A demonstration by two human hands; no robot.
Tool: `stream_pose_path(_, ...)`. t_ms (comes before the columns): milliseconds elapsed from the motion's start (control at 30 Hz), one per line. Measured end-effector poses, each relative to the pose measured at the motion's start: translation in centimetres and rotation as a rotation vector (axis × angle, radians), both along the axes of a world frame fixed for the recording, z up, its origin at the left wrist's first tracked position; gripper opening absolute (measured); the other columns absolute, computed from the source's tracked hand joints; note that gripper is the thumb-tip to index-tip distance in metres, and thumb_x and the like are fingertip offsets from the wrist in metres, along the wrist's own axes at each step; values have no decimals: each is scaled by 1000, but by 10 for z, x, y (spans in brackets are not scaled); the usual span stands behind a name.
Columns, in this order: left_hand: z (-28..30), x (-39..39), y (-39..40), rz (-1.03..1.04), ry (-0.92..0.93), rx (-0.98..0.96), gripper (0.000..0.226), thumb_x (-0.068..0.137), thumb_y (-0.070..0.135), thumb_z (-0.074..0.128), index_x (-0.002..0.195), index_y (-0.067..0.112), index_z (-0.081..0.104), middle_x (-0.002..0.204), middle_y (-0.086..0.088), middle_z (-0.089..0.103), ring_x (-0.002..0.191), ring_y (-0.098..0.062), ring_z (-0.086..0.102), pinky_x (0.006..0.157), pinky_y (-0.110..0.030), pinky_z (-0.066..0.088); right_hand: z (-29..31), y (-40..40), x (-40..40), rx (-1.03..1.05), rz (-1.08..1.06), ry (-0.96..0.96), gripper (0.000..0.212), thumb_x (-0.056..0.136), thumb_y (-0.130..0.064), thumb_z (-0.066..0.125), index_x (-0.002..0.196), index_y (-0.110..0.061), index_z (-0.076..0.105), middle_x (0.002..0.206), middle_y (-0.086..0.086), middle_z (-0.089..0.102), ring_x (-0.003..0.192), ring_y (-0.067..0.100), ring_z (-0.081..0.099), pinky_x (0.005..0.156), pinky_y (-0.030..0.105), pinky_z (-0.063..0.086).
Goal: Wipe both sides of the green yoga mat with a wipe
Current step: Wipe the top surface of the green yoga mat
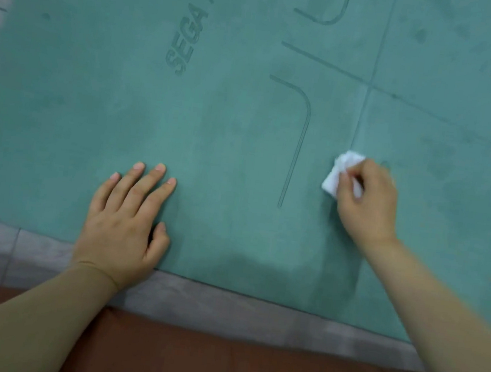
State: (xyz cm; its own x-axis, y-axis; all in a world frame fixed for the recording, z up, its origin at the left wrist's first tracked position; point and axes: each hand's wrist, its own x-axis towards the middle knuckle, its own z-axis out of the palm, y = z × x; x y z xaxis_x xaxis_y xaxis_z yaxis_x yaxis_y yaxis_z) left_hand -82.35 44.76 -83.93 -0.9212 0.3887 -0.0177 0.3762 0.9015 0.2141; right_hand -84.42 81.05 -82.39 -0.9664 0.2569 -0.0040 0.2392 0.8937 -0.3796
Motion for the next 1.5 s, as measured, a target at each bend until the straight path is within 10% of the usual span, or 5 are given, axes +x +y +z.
stream_pose_path(300, -1, 0, 1, 10, 14, 29, 63, 81, 28, 41, 139, 9, 54, 149, -12, 47, 140, -35, 39, 118, -51, 23, 31, -22, 116, 140, 684, -312, 9, 84, -20, 53, 76, -21, 48, 74, -1, 50, 69, 26, 46, 64, 35, 31)
stream_pose_path(600, -2, 1, -2, 13, -15, 64, 62, 81, 29, 43, 140, 12, 52, 150, -9, 46, 142, -31, 36, 119, -48, 19, 33, -86, 111, 25, -303, -513, 17, 92, -24, 50, 96, -8, 52, 92, 13, 66, 88, 34, 61, 68, 35, 42)
stream_pose_path(867, 33, -60, -47, 219, -142, 342, 59, 80, 26, 40, 133, 3, 51, 134, -19, 54, 129, -39, 46, 110, -46, 33, 41, -151, 98, 47, -488, -643, 12, 81, -16, 53, 85, -5, 54, 88, 16, 63, 91, 35, 62, 67, 28, 41)
stream_pose_path(1167, -11, -70, -163, 583, -134, 89, 62, 98, 31, 35, 156, 12, 22, 164, -11, 15, 152, -30, 9, 122, -48, 1, 40, -397, 1, -227, 524, -488, 16, 90, -9, 49, 105, -7, 54, 105, 16, 64, 97, 34, 63, 74, 38, 48)
stream_pose_path(1500, -4, -65, -162, 632, -57, 219, 67, 86, 25, 31, 153, 17, 33, 162, -6, 24, 151, -23, 14, 123, -42, 2, 83, -148, 93, 169, -481, -923, 34, 86, -22, 50, 96, 7, 62, 109, 31, 62, 104, 40, 59, 85, 36, 48)
